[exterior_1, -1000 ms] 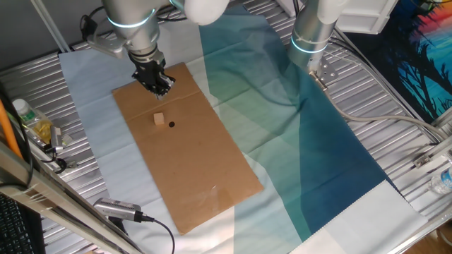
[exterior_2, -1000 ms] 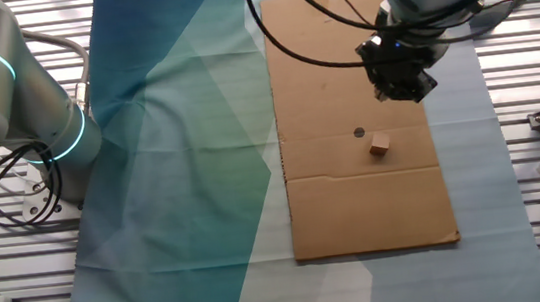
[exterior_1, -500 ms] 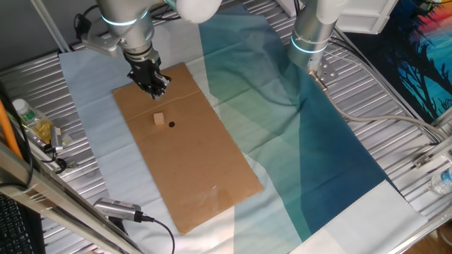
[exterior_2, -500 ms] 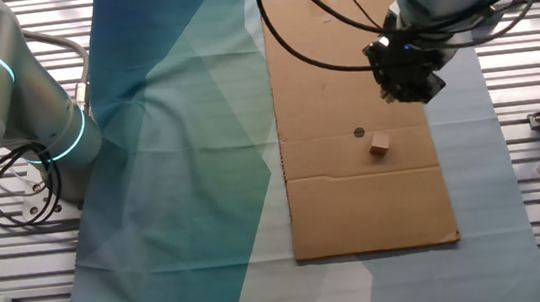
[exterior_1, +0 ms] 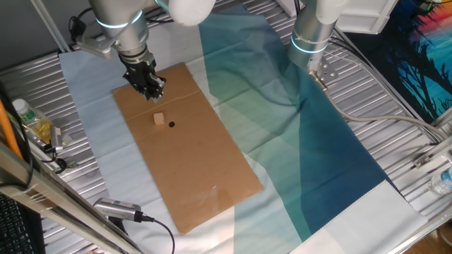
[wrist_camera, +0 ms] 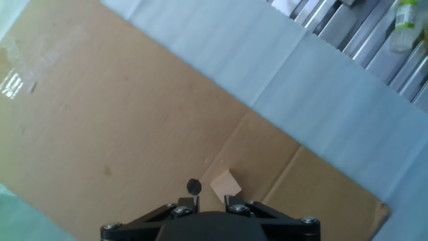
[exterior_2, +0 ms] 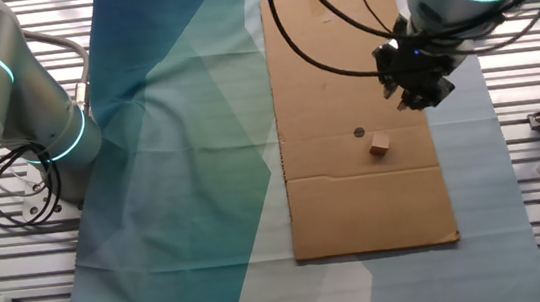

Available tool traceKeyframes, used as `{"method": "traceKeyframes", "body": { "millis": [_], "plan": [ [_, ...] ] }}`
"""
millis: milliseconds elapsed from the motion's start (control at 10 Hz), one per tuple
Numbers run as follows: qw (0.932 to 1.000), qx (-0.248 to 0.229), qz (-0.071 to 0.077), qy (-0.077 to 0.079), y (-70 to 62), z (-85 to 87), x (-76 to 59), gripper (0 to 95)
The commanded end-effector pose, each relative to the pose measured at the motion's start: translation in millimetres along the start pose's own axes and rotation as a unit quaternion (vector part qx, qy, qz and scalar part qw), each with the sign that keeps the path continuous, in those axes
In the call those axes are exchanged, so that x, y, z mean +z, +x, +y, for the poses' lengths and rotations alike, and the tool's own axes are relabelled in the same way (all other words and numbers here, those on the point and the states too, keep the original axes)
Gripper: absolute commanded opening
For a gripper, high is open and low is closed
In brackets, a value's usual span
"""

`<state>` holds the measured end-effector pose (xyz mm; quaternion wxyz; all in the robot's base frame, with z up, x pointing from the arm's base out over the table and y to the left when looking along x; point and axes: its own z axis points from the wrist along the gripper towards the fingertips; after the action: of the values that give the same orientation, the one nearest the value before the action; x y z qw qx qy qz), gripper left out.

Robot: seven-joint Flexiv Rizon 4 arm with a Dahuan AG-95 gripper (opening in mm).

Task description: Hold a small block with the gripper and sweep it from left to right on the table

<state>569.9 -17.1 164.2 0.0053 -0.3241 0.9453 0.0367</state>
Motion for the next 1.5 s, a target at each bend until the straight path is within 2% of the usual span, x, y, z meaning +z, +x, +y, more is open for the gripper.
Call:
{"method": "traceKeyframes", "body": {
  "millis": [100,500,600,900,1000,1500],
  "plan": [
    [1.0000,0.001,0.002,0.000,-2.4,-3.0,4.9,19.0],
    [1.0000,-0.001,-0.003,-0.006,-2.8,-15.1,24.5,19.0],
    [1.0000,-0.004,-0.003,-0.006,-3.7,-17.0,26.8,38.0],
    [0.9999,-0.007,-0.001,-0.007,-5.2,-18.7,32.0,38.0],
    [0.9999,-0.006,0.000,-0.008,-5.4,-19.0,36.5,57.0],
    [1.0000,-0.002,-0.002,-0.008,-6.8,-19.8,57.1,57.0]
  ]
}}
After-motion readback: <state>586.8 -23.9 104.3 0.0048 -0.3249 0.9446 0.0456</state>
